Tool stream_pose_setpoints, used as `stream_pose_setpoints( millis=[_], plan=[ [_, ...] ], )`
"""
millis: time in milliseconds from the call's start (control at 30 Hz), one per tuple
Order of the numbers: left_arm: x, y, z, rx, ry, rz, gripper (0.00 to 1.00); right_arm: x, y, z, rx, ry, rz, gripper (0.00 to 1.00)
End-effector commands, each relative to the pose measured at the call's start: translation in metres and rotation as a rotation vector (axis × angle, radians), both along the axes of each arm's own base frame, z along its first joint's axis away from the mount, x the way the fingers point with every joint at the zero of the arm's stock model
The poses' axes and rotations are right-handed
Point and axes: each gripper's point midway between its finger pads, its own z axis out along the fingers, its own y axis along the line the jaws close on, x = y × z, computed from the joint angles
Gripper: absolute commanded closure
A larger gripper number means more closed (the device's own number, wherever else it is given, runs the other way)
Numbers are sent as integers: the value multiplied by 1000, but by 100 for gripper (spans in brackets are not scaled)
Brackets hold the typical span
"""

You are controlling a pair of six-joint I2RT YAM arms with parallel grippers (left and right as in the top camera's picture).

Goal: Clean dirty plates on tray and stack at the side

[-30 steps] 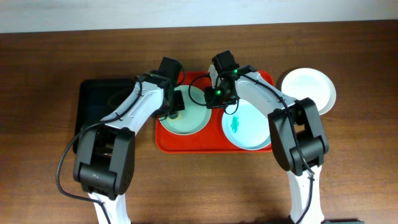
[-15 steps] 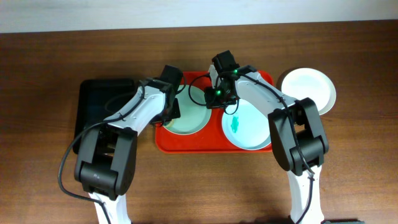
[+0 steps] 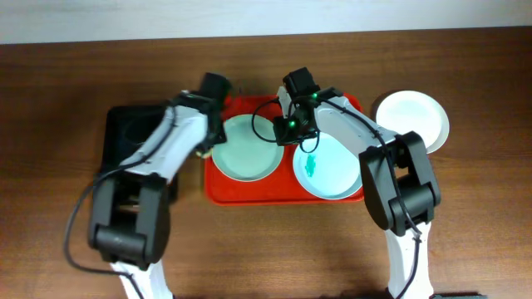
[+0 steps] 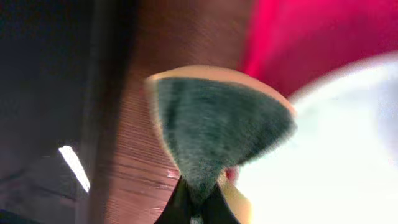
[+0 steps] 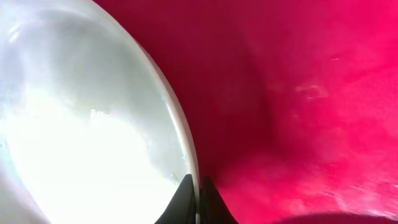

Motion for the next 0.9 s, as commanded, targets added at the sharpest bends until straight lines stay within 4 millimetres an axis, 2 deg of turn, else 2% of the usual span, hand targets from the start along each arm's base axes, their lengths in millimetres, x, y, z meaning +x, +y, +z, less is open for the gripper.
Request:
stream_pose_setpoints(
  millis=[0, 67, 167, 267, 333, 467, 600, 733, 867],
  plan=[
    [8, 33, 42, -186, -61, 106, 100, 19, -21, 43, -102, -150, 8, 96],
    [1, 64, 43, -241, -33, 194, 100, 24, -28, 60, -165, -209, 24, 96],
    [-11, 96, 40, -327, 10, 250, 100, 31, -32, 86, -267, -309, 27, 96],
    [-14, 114, 40, -380, 9, 264, 100, 34, -30, 114, -391, -429, 70, 96],
    [-17, 125, 40, -389, 9, 294, 100, 34, -26, 145, -544, -553, 102, 96],
    [-17, 126, 40, -385, 9, 280, 100, 27, -20, 191, -846, -740, 123, 96],
    [-17, 127, 40, -384, 8, 280, 100, 6, -7, 244, -1222, -908, 152, 96],
    [-17, 127, 40, -384, 9, 280, 100, -12, 13, 275, -1417, -966, 219, 96],
    [-17, 127, 40, -381, 9, 281, 100, -23, 20, 290, -1541, -961, 269, 96]
  ],
)
